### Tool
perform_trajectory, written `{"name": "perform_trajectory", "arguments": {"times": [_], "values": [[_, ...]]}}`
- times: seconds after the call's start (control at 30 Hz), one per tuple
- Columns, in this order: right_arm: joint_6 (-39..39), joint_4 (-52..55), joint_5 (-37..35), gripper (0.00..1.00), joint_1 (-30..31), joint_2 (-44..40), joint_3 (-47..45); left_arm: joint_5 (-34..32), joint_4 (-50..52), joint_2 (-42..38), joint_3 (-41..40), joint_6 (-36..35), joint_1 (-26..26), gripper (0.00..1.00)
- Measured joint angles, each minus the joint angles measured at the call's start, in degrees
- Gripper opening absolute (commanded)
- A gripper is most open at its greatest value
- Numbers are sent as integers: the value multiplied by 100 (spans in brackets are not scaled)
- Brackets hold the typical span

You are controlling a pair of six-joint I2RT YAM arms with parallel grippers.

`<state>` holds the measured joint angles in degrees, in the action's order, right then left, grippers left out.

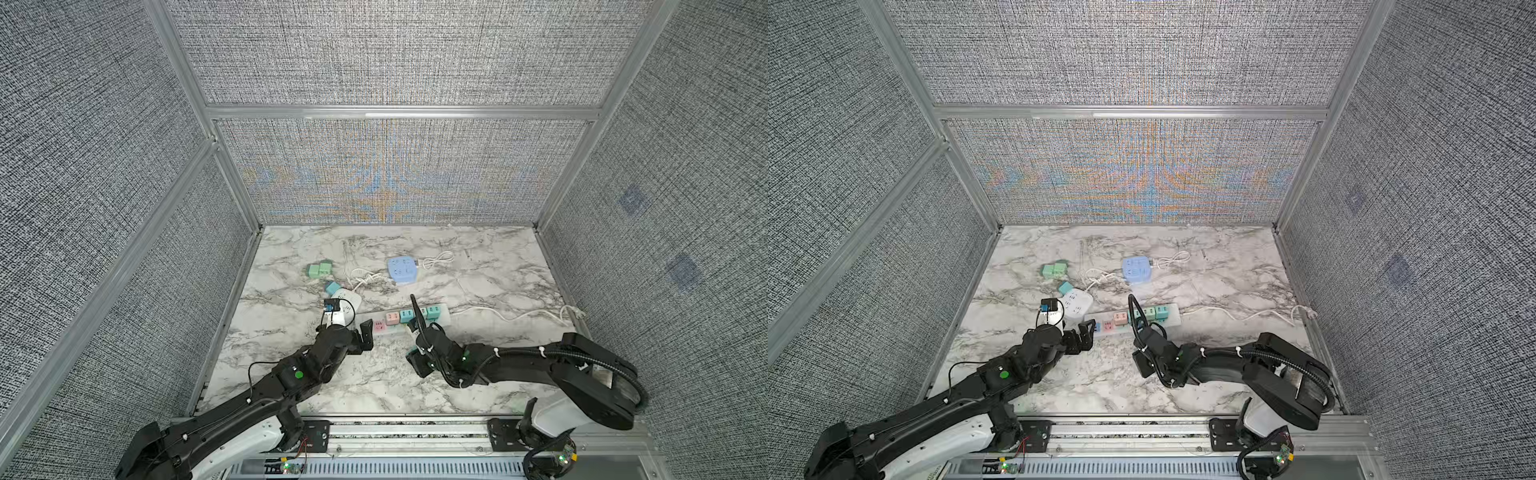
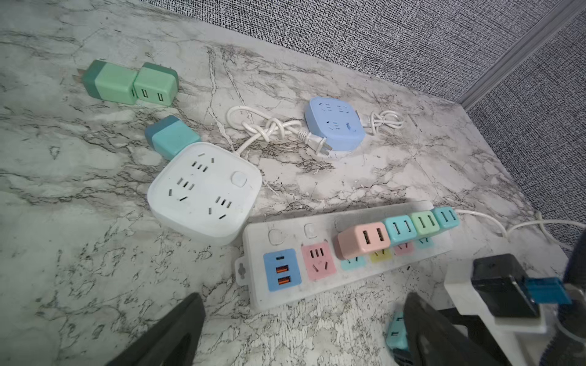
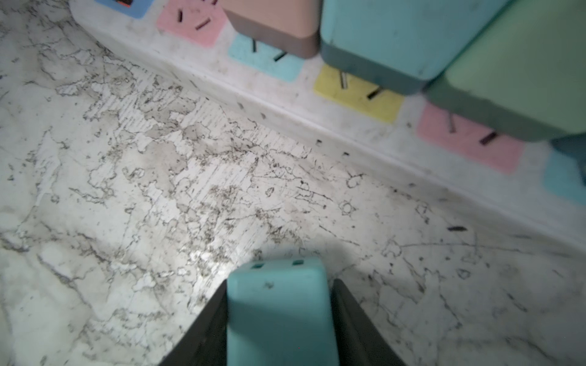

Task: Insert plugs into power strip
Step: Pick up the plug from the center of the table.

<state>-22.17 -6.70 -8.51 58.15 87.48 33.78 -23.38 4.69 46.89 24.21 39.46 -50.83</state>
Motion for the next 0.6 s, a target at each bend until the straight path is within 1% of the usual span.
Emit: {"name": "perform_trajectory", "arguments": {"times": [0.17,0.33,0.4,0.47,0.6], "values": [[0,-50,-37,35,46,-118,-107,157,-74,59,0,0,68,99],[20,22,-66,27,66,-721,-400,542,-264,227,9,-7,109,99],[96,-52,-160,24,70,-1176,-535,793,-404,282,9,-83,109,99],[219,-249,-256,24,90,-1613,-702,1110,-638,323,-9,-232,111,99],[761,-914,-374,24,197,-2398,-1235,1923,-1082,577,72,-564,109,97]]}}
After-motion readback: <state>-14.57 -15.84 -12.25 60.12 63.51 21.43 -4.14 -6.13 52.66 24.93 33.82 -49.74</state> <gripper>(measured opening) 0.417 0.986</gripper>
